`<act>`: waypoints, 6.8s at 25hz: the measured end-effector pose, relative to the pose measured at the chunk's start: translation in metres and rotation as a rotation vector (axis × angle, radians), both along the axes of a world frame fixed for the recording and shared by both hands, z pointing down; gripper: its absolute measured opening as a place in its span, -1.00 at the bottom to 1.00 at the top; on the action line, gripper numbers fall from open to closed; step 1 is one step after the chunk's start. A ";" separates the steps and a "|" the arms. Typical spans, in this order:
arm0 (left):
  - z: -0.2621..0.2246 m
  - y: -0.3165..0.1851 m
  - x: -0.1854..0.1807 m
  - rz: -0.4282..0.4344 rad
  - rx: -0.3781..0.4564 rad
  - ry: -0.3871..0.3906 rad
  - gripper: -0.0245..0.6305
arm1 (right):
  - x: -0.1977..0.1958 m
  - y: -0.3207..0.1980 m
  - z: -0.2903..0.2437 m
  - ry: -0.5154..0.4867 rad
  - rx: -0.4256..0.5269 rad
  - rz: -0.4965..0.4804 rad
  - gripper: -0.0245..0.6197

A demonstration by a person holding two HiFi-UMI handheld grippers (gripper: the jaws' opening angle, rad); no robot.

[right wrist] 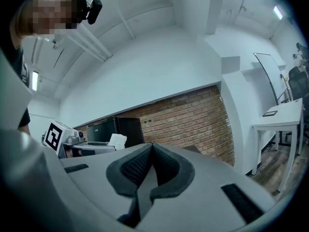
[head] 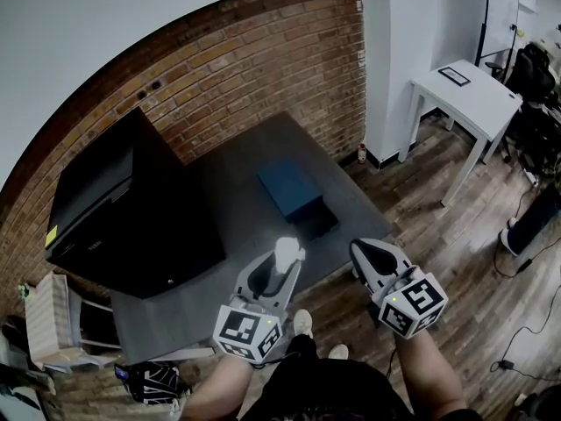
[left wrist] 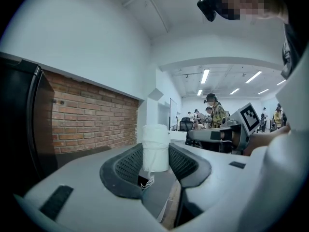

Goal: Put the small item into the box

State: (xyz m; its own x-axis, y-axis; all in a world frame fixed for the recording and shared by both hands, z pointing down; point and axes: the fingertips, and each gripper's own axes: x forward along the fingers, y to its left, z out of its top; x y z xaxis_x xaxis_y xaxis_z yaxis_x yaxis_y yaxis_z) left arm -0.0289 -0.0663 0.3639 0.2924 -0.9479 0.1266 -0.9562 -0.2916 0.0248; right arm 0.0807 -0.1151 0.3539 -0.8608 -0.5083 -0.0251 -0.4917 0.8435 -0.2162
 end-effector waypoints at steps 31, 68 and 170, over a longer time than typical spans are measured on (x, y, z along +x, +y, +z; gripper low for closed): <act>0.093 -0.149 -0.037 0.137 -0.195 0.058 -0.34 | -0.040 -0.123 0.074 0.059 -0.164 0.131 -0.87; 0.296 -0.225 -0.027 0.272 -0.754 -0.195 -0.34 | -0.058 -0.199 0.161 0.080 -0.351 0.233 -0.87; 0.040 0.055 -0.051 0.121 -0.094 0.020 -0.82 | -0.073 0.081 0.041 0.102 -0.087 0.123 -0.87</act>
